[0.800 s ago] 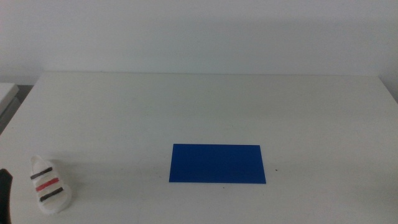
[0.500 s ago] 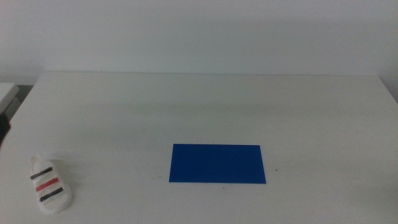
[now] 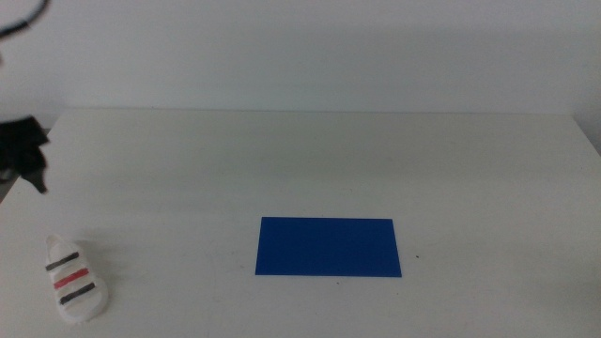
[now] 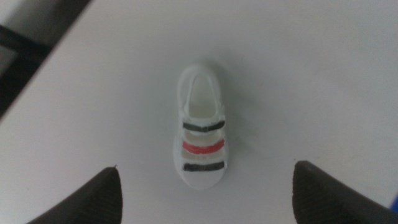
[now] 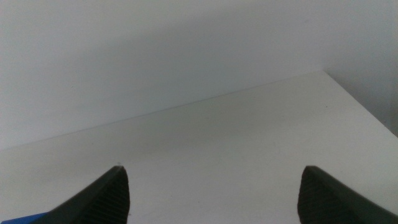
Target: Use one arm to grab the shoe from the table and place it on the mat.
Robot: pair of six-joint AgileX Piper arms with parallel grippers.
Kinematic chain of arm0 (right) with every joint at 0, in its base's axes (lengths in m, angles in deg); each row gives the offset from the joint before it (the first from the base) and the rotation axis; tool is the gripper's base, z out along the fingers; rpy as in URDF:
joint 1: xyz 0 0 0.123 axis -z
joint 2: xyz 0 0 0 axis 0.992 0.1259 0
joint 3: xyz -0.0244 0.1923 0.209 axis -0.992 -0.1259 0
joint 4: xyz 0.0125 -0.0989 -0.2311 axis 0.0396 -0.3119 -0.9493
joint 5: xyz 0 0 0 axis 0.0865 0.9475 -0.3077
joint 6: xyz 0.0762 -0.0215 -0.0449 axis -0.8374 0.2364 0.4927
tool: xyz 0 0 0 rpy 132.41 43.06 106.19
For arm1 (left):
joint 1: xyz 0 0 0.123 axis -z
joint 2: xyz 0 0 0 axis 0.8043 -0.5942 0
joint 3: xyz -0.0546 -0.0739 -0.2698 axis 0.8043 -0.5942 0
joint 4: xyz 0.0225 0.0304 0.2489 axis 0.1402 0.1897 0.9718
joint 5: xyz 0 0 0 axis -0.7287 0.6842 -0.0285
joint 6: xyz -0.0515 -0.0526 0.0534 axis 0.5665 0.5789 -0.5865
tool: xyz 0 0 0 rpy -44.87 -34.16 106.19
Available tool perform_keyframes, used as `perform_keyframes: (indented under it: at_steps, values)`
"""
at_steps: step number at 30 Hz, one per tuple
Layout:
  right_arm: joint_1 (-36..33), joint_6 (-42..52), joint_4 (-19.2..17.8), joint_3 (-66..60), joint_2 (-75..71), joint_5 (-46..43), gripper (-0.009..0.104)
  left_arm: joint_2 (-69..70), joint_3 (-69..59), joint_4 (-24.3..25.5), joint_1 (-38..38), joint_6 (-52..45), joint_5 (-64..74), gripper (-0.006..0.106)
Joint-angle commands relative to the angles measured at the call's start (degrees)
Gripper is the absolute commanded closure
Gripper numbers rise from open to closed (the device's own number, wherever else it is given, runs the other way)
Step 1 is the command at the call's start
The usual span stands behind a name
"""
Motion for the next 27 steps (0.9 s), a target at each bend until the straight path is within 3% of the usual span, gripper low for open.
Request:
perform_keyframes:
  at_steps: [1,7,13,27]
  values:
    - [-0.10,0.20,-0.54,-0.14,-0.27,-0.53,0.016,-4.18,0.48,-0.51,-0.08,2.24,-0.52,0.007]
    - [-0.10,0.20,-0.54,-0.14,-0.27,-0.53,0.016,-13.23,0.48,-0.62,-0.08,2.55,-2.97,0.007]
    - [-0.10,0.20,-0.54,-0.14,-0.27,-0.53,0.016,-19.24,-0.94,-4.26,-0.08,2.91,-7.61,0.007]
    - [-0.10,0.20,-0.54,-0.14,-0.27,-0.53,0.016,-21.88,-12.21,-5.23,-0.55,5.03,-23.46,0.007]
